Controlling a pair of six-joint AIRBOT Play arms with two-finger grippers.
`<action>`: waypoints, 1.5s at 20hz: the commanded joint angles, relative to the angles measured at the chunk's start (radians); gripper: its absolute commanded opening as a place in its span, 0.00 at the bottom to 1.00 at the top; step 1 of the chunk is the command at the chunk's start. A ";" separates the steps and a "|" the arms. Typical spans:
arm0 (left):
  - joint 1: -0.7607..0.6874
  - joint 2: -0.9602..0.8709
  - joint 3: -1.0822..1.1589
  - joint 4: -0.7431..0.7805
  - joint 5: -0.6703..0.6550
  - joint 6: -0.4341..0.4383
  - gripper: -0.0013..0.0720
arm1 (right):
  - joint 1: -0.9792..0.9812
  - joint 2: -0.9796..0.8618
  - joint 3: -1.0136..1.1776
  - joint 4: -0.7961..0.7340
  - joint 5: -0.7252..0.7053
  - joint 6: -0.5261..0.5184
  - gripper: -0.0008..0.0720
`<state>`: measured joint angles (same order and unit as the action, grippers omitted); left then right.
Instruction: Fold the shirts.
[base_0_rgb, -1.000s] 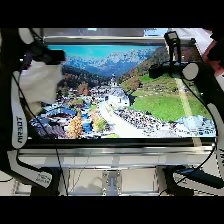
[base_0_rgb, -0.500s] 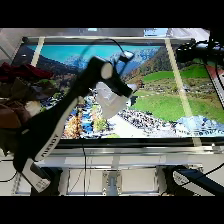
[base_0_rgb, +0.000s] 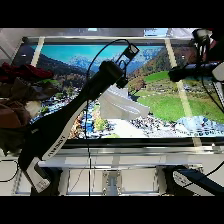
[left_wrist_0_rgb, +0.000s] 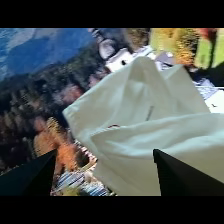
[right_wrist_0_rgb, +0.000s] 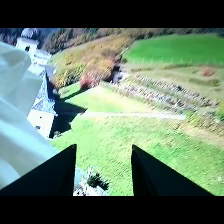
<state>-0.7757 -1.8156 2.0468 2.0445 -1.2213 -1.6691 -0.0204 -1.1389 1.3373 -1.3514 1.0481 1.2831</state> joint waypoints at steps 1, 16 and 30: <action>0.087 -0.002 -0.045 0.010 -0.016 -0.092 0.99 | 0.000 -0.035 -0.148 0.110 0.004 -0.001 0.55; 0.442 -0.098 -0.054 -0.680 -0.005 -0.213 0.99 | 0.003 -0.270 -0.361 0.344 -0.140 -0.114 0.77; 0.444 -0.104 -0.055 -0.639 -0.009 -0.166 0.99 | 0.030 -0.317 -0.330 0.314 -0.134 -0.132 0.05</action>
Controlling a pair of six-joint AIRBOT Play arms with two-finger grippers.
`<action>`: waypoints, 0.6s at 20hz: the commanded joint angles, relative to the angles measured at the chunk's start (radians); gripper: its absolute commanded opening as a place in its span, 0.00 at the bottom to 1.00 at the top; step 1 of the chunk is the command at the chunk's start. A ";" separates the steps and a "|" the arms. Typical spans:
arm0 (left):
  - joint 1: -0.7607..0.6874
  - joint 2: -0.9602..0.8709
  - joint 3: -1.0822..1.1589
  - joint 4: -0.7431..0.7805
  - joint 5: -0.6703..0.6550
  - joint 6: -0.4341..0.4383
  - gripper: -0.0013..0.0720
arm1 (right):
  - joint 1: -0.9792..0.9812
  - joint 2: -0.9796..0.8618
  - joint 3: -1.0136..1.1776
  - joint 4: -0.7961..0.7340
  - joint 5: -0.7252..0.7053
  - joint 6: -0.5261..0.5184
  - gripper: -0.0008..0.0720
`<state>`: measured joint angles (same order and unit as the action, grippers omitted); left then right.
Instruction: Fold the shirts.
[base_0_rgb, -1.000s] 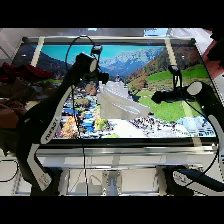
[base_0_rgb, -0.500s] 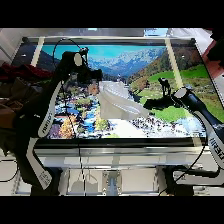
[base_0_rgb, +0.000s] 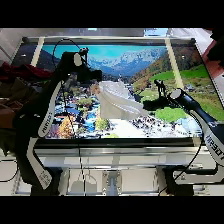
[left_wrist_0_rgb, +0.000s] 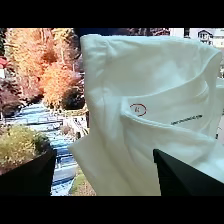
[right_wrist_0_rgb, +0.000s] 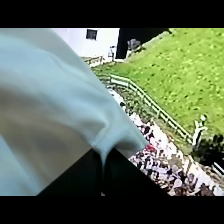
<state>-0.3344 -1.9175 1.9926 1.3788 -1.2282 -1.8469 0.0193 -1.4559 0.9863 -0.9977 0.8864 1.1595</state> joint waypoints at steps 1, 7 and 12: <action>0.007 -0.006 0.000 0.027 -0.009 0.011 0.99 | -0.024 0.000 0.053 -0.073 0.076 -0.008 0.05; 0.022 -0.120 0.000 -0.101 -0.132 0.132 0.98 | -0.116 0.000 0.264 -0.117 0.294 0.008 0.05; 0.030 -0.184 0.000 -0.157 -0.121 0.227 0.98 | -0.119 0.000 0.357 -0.113 0.312 0.053 0.05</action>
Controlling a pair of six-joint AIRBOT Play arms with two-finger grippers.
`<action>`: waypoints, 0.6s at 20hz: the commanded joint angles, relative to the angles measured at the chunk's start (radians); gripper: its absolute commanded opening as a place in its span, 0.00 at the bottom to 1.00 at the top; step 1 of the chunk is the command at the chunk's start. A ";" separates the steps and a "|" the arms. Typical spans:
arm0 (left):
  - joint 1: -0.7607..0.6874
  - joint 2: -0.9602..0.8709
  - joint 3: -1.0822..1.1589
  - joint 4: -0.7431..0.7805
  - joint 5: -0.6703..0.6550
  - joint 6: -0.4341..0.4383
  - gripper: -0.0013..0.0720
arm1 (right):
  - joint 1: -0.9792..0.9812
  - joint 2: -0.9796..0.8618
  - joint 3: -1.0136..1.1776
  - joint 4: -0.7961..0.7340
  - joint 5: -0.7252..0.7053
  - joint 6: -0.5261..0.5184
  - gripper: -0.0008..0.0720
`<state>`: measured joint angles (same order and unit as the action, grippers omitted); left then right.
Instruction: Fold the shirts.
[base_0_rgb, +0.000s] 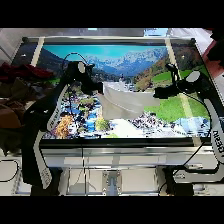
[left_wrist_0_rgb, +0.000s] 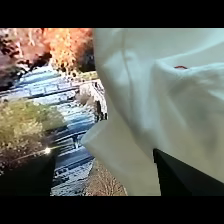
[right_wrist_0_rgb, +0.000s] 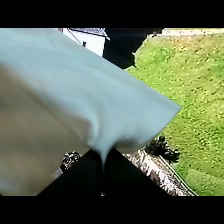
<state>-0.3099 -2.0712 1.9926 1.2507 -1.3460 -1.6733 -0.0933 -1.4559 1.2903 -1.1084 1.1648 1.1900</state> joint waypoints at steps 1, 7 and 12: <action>0.014 -0.031 0.000 -0.022 0.003 0.053 0.98 | -0.006 0.000 0.059 0.000 0.035 0.026 0.05; 0.048 -0.034 0.000 -0.126 0.002 0.102 0.49 | -0.006 0.000 0.062 0.017 0.034 0.045 0.05; 0.048 -0.045 0.000 -0.166 -0.016 0.111 0.53 | -0.006 0.000 0.063 0.035 0.034 0.048 0.05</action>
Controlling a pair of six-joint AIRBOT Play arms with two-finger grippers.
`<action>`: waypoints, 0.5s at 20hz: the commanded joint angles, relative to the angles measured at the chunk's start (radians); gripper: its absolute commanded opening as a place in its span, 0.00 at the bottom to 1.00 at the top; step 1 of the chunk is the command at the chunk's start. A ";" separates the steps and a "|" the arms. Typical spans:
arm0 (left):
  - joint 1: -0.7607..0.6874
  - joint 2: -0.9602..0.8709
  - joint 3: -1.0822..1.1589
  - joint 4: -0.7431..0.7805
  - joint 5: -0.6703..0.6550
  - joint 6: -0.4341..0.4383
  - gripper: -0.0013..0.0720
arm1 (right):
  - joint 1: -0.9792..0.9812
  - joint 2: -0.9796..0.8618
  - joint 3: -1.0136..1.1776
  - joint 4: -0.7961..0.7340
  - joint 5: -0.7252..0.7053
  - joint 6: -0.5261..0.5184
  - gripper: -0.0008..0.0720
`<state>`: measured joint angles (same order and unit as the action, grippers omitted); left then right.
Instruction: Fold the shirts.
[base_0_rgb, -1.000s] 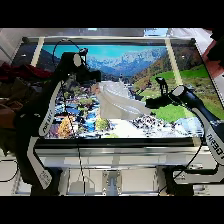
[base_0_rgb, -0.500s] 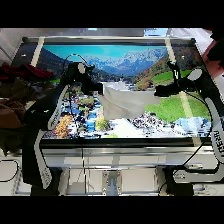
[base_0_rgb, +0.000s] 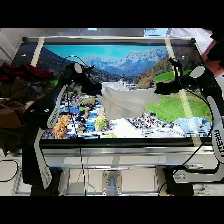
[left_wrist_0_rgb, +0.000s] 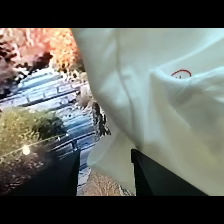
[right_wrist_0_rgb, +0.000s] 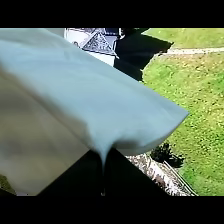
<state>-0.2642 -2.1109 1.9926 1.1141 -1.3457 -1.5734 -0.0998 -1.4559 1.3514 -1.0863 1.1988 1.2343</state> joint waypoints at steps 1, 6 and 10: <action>0.002 -0.007 0.000 -0.029 -0.023 0.012 0.53 | 0.000 0.000 0.002 0.013 0.000 0.003 0.05; 0.002 -0.014 0.000 -0.029 -0.037 0.011 0.53 | 0.000 0.000 0.001 0.013 -0.008 0.003 0.05; 0.000 -0.031 0.000 -0.052 -0.045 0.011 0.53 | 0.000 0.000 0.002 0.013 -0.011 0.003 0.05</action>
<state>-0.2623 -2.1315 1.9926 1.0817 -1.3815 -1.5635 -0.0998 -1.4559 1.3521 -1.0744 1.1912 1.2377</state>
